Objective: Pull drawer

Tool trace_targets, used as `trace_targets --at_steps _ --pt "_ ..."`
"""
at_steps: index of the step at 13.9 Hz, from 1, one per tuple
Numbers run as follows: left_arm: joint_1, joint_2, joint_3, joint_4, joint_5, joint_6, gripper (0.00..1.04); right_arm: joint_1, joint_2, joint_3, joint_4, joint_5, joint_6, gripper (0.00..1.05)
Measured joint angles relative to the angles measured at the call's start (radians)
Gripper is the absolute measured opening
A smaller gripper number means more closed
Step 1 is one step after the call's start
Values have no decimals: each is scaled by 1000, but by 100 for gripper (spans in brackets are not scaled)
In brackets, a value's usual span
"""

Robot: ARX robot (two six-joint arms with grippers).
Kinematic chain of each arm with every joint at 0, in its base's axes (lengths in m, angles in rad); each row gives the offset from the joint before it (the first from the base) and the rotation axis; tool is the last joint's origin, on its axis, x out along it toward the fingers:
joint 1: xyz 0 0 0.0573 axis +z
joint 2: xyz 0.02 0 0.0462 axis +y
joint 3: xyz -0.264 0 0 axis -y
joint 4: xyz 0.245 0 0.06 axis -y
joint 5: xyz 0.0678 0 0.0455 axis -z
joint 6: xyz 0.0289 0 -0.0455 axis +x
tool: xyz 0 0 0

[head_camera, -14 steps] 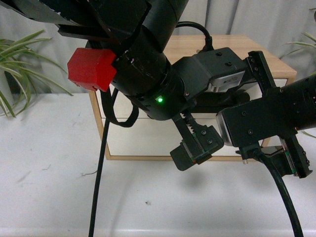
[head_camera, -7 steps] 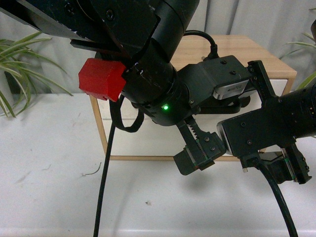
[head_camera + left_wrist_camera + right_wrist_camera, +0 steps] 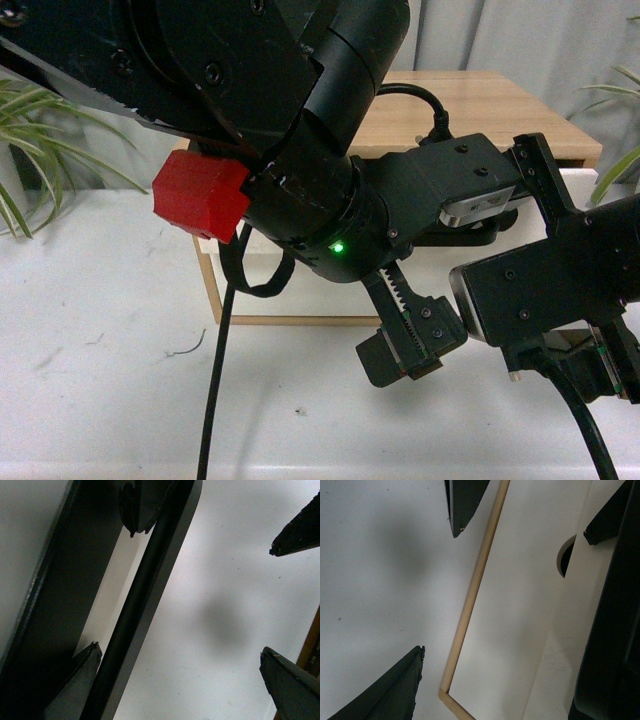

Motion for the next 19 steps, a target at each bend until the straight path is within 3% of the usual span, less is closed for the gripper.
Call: trace_targets --at_steps 11,14,19 --pt "-80 -220 -280 61 62 -86 98 13 -251 -222 -160 -47 15 98" --pt "-83 -261 -306 68 72 -119 98 18 -301 -247 -156 -49 34 98" --pt "-66 -325 -308 82 92 -193 98 -27 -386 -190 -274 -84 53 98"
